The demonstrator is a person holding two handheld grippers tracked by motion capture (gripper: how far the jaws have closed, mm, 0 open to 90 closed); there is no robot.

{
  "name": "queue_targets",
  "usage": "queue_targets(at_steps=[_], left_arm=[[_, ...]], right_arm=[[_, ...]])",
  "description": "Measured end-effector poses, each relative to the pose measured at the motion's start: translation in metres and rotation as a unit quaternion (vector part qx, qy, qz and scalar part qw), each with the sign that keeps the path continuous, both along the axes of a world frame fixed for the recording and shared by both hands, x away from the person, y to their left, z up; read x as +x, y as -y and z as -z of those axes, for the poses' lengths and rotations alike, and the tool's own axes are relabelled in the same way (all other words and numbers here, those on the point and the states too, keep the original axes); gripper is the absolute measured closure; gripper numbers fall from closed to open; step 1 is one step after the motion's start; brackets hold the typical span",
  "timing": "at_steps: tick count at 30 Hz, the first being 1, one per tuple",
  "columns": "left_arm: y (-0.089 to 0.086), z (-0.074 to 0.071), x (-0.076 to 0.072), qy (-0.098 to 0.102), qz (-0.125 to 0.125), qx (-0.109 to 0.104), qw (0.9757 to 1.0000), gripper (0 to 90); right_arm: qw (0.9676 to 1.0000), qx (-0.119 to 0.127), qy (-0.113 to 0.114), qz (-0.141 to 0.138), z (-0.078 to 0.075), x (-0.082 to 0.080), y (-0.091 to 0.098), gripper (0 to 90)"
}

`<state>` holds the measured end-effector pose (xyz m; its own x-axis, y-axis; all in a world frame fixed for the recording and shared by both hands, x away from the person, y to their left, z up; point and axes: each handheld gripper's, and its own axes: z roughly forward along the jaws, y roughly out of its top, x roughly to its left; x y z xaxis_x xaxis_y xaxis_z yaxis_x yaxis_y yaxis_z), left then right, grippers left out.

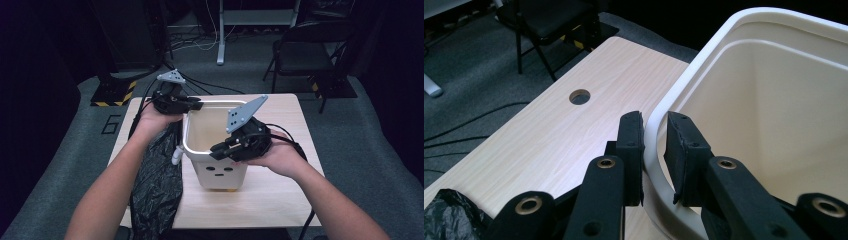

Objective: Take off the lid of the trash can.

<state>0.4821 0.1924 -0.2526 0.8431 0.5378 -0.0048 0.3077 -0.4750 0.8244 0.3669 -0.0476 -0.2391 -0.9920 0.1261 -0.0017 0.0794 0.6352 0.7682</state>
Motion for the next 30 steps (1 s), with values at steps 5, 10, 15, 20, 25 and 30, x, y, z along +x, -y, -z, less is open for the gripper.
queue_targets(at_steps=[5, 10, 15, 20, 25, 30], left_arm=[[0.0011, -0.0006, -0.0001, 0.002, 0.0, 0.004, 1.0, 76.8], [0.002, -0.0012, 0.0002, 0.001, 0.0, 0.007, 1.0, 76.9], [0.002, -0.0015, 0.0002, 0.002, 0.0, 0.009, 1.0, 77.1], [0.0032, -0.0029, 0.0007, 0.002, 0.002, 0.016, 0.9999, 77.3], [0.0042, -0.004, 0.0014, 0.002, 0.004, 0.021, 0.9998, 77.5], [0.0033, -0.0069, 0.0013, 0.001, 0.003, 0.016, 0.9999, 77.7]], right_arm=[[0.9999, -0.004, -0.011, -0.006, 0.0003, 0.004, -0.001, 81.5], [0.9997, -0.008, -0.02, -0.01, 0.0006, 0.007, -0.0021, 81.5], [0.9996, -0.016, -0.019, -0.013, 0.001, 0.0077, -0.0045, 83.0], [0.9995, -0.021, -0.016, -0.02, -0.0011, 0.0088, -0.0048, 83.8], [0.9994, -0.027, -0.008, -0.022, -0.0026, 0.0082, -0.0055, 83.9], [0.9996, -0.018, -0.006, -0.023, -0.0077, 0.0078, -0.0035, 84.0]])
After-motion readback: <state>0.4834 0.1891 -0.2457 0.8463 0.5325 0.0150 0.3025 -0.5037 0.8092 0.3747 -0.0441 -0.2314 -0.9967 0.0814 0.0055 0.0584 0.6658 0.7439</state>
